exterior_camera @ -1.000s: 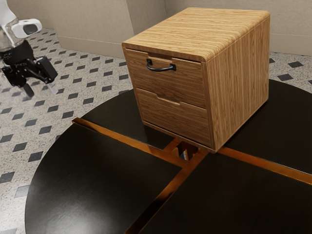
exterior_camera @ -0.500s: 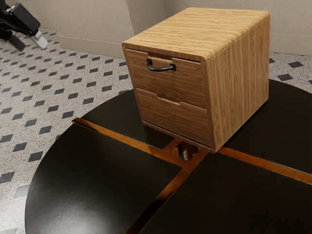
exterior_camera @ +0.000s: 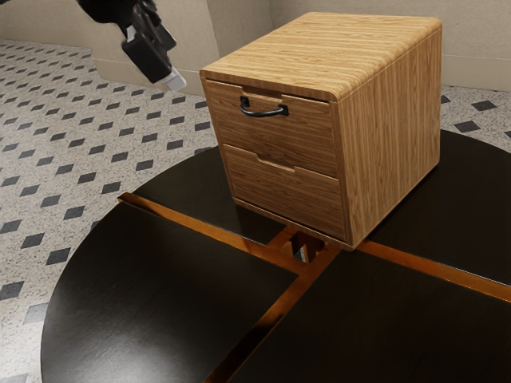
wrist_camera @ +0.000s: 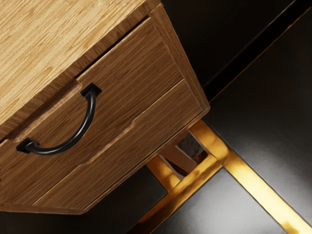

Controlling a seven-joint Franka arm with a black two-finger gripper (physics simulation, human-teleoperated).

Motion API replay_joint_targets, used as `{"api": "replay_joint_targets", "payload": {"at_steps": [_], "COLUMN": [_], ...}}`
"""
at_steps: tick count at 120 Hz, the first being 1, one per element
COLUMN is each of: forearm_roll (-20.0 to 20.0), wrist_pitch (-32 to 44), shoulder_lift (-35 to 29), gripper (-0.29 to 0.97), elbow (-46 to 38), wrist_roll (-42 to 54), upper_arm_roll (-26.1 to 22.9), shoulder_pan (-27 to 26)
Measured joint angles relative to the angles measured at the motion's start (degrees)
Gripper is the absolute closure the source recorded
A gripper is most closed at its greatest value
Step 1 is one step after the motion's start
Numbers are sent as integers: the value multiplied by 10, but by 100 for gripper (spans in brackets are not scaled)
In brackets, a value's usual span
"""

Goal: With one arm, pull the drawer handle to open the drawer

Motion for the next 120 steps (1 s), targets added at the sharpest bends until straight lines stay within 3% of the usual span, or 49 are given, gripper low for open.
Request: {"api": "replay_joint_targets", "payload": {"at_steps": [34,63,86,120], "forearm_roll": [16,33,58,80], "wrist_pitch": [89,138,149,151], "shoulder_lift": [31,62,63,72], "gripper": [2,2,2,2], "elbow": [-14,-15,-20,-48], "wrist_roll": [102,158,188,218], "upper_arm_roll": [-2,-7,-11,-11], "shoulder_pan": [-45,88,37,30]}}
